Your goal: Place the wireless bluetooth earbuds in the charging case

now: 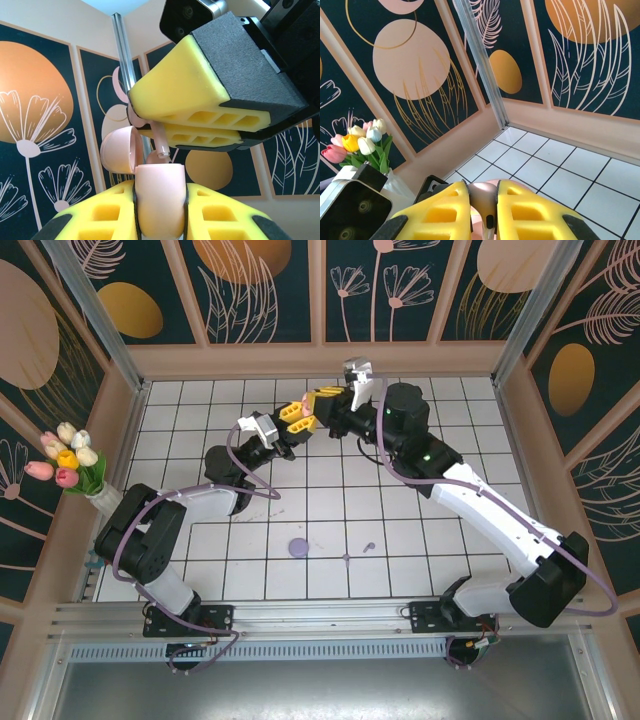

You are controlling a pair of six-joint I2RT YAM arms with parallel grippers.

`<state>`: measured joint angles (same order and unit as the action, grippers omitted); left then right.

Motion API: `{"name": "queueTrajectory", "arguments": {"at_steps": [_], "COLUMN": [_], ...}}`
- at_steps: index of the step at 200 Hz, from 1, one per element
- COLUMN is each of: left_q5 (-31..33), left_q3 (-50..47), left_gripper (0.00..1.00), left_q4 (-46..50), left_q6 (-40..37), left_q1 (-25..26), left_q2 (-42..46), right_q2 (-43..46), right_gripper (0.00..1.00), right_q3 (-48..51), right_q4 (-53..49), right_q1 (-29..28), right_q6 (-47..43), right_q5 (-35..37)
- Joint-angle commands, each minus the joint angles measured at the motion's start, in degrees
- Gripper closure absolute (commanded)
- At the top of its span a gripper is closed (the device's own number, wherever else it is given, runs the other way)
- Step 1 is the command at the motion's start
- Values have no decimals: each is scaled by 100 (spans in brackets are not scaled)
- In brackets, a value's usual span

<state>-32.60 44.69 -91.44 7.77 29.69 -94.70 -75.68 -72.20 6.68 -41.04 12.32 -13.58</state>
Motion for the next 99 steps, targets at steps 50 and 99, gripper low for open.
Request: {"name": "queueTrajectory", "arguments": {"at_steps": [50, 99], "left_q5": [30, 32], "left_q3": [110, 110], "left_gripper": [100, 100], "left_q4": [-701, -702], "left_q6": [14, 14], "left_q1": [23, 17], "left_q2": [-31, -31], "right_q2": [90, -58], "right_gripper": [86, 86], "right_q3": [116, 27], "right_q4": [-231, -408], "right_q1": [-80, -89], "right_q6": [-56, -183], "right_q5": [-250, -206]}}
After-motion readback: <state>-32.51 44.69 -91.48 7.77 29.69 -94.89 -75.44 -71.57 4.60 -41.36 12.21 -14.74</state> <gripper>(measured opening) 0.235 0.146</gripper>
